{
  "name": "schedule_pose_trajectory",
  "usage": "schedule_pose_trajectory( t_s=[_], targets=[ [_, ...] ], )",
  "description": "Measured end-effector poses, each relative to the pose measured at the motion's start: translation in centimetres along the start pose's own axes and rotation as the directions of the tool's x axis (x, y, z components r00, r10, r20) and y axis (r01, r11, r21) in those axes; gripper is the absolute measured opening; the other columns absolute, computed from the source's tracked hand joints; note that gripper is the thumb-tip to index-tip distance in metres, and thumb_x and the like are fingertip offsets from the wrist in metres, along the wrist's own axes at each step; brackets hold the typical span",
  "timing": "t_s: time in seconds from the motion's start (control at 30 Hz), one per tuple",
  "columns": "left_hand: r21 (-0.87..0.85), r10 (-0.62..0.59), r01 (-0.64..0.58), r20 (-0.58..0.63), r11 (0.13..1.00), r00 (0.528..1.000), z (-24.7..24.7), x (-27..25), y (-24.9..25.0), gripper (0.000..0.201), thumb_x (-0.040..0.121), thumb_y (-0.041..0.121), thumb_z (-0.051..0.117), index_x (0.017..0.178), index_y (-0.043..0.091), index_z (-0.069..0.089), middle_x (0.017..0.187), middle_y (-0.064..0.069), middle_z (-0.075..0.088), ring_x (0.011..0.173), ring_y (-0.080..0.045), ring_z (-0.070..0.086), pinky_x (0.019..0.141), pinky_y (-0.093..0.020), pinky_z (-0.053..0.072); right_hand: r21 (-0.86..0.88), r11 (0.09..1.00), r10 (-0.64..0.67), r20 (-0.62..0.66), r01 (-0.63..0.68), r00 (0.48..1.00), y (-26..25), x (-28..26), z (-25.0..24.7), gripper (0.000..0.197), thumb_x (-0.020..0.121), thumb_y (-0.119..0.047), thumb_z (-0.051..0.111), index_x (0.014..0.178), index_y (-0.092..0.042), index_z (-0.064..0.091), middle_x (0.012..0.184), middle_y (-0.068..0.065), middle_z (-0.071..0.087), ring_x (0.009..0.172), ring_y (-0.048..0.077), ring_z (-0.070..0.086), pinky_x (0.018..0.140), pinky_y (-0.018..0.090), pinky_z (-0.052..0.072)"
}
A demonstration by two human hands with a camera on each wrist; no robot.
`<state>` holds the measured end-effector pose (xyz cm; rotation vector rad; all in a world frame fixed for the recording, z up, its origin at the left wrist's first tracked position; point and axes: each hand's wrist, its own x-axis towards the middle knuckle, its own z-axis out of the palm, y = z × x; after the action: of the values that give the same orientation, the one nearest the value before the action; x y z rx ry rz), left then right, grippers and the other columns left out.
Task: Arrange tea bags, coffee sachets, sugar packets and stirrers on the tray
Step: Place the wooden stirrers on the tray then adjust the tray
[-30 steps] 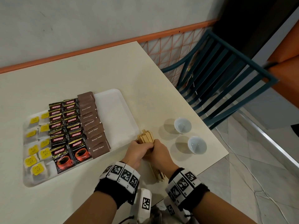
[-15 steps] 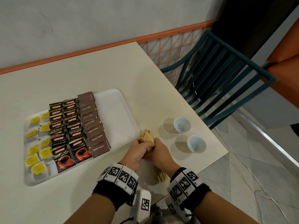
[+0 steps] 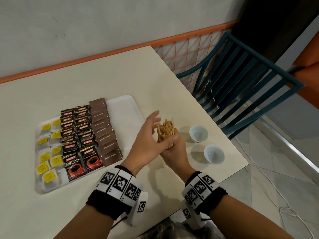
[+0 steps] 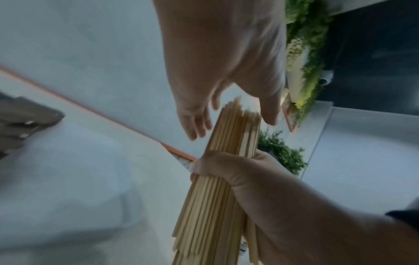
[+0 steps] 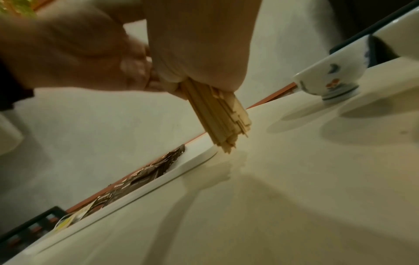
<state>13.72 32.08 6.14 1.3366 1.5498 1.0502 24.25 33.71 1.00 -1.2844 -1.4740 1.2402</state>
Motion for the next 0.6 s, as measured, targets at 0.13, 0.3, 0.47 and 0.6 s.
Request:
schedule_pose_trajectory(
  t_s=[0.13,0.3,0.47,0.6],
  targets=[
    [0.310,0.336,-0.316,-0.014,0.897,0.942,0.4,0.8,0.9,0.058,0.088,0.032,0.060,0.140,0.024,0.036,0.135,0.011,0.042,0.127,0.001,0.035,0.105,-0.006,0.023,-0.084,0.991,-0.101,0.022,0.102,0.995,-0.3,0.1,1.0,0.015,0.079,-0.017,0.062,0.092,-0.018,0.055,0.079,-0.016,0.061,0.074,-0.008,0.059,0.059,0.010,0.046],
    [0.484,0.315,-0.260,-0.035,0.836,0.948,2.0,0.4,-1.2,0.040,0.097,0.030,0.039,0.131,0.015,0.052,0.124,-0.001,0.058,0.118,-0.011,0.046,0.103,-0.014,0.027,-0.191,0.977,-0.091,0.014,0.092,0.996,0.9,0.1,1.5,0.007,0.089,-0.019,0.053,0.089,-0.024,0.047,0.073,-0.017,0.053,0.071,-0.015,0.052,0.057,0.003,0.039],
    [0.538,0.332,-0.245,-0.070,0.807,0.941,2.8,0.0,-2.2,0.047,0.093,0.029,0.033,0.122,0.004,0.059,0.124,-0.010,0.059,0.115,-0.022,0.053,0.103,-0.016,0.023,-0.247,0.966,-0.075,0.038,0.082,0.996,2.0,0.0,1.5,0.007,0.088,-0.017,0.052,0.086,-0.023,0.048,0.071,-0.015,0.052,0.070,-0.011,0.051,0.057,0.005,0.039],
    [0.556,0.351,-0.265,-0.052,0.788,0.935,2.7,0.1,-2.4,0.042,0.091,0.028,0.039,0.118,0.004,0.061,0.117,-0.010,0.063,0.108,-0.023,0.056,0.100,-0.020,0.029,-0.264,0.960,-0.089,0.041,0.097,0.995,1.9,0.0,1.4,0.011,0.086,-0.015,0.054,0.084,-0.024,0.048,0.070,-0.014,0.053,0.065,-0.005,0.052,0.056,0.005,0.040]
  ],
)
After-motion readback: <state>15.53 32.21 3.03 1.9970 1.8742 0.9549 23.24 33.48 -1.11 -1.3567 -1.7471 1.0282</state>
